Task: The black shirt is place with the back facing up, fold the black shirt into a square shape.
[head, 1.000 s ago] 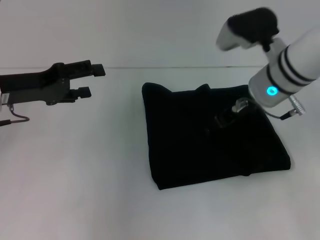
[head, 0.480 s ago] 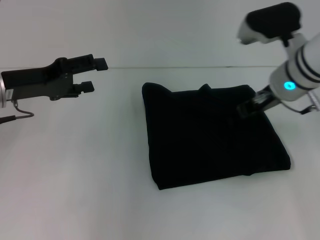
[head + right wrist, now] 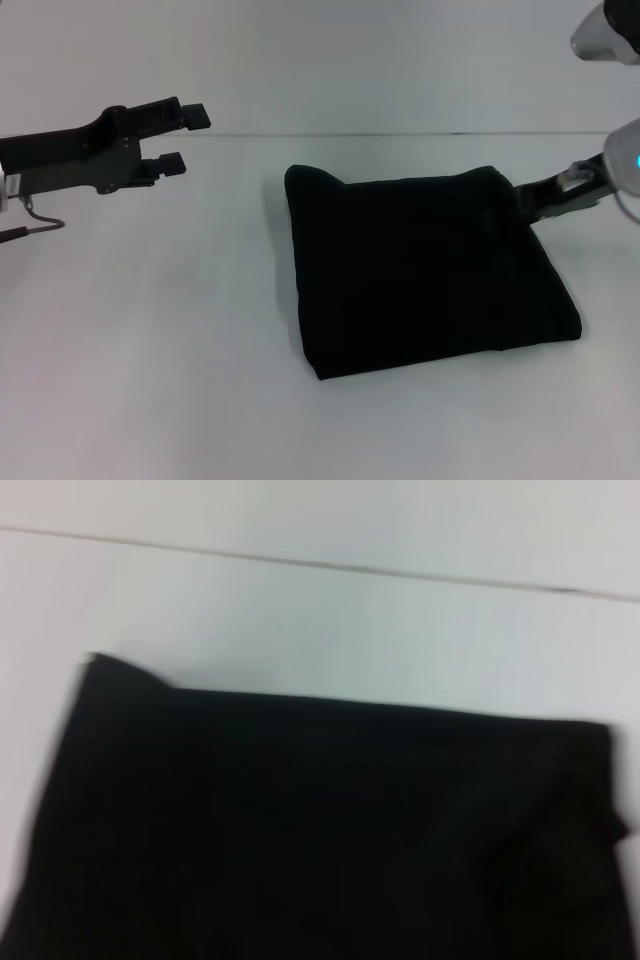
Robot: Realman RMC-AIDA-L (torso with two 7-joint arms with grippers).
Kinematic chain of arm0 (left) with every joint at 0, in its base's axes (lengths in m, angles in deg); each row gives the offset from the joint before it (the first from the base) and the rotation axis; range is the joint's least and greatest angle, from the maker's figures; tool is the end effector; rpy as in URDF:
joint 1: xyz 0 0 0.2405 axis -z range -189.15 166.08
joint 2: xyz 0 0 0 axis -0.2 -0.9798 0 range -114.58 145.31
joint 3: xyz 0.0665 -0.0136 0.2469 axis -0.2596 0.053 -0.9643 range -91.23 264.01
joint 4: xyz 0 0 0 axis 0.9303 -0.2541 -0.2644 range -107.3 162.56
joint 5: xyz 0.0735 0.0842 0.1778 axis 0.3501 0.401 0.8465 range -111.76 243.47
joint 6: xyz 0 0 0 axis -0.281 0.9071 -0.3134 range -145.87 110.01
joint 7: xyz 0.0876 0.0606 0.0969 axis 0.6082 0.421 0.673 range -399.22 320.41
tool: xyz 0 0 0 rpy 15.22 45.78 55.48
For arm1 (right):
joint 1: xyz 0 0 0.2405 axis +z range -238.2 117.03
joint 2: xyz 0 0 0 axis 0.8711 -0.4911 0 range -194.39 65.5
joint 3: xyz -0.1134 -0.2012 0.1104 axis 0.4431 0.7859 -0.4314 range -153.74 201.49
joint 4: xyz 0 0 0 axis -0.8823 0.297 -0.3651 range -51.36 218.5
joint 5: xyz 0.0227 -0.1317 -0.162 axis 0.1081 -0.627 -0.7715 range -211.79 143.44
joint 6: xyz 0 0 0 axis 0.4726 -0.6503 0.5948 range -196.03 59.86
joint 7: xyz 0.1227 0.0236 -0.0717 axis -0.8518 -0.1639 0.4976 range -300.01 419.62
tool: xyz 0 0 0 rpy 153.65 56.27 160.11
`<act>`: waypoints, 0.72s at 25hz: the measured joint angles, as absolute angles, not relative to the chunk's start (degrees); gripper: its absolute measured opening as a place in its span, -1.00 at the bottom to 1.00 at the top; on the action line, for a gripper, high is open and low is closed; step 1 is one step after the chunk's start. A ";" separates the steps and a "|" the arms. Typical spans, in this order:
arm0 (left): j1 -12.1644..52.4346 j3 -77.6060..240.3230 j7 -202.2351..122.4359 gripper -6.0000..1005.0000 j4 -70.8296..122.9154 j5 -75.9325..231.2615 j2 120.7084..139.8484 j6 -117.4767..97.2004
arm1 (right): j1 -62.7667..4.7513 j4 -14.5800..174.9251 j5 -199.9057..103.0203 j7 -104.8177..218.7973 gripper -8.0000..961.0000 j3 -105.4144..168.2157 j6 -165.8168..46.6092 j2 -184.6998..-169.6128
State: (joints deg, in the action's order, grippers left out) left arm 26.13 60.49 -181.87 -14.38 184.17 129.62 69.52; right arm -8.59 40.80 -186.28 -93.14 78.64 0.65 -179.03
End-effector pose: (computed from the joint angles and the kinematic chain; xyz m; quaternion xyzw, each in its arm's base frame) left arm -0.2486 0.3878 0.0773 -0.7007 -0.6232 -0.3366 0.0865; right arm 0.2095 0.4476 0.0215 -0.8173 0.5095 -0.0495 0.2644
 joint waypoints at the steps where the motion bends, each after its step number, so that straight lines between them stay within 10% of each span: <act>1: 26.13 60.49 -181.87 0.84 -14.38 184.17 129.62 69.52 | -8.59 41.90 -184.46 -91.99 0.30 78.57 0.71 -178.98; 18: 25.96 60.46 -181.10 0.84 -13.71 181.97 130.38 69.24 | -10.05 49.19 -178.97 -88.37 0.24 74.91 -4.66 -179.13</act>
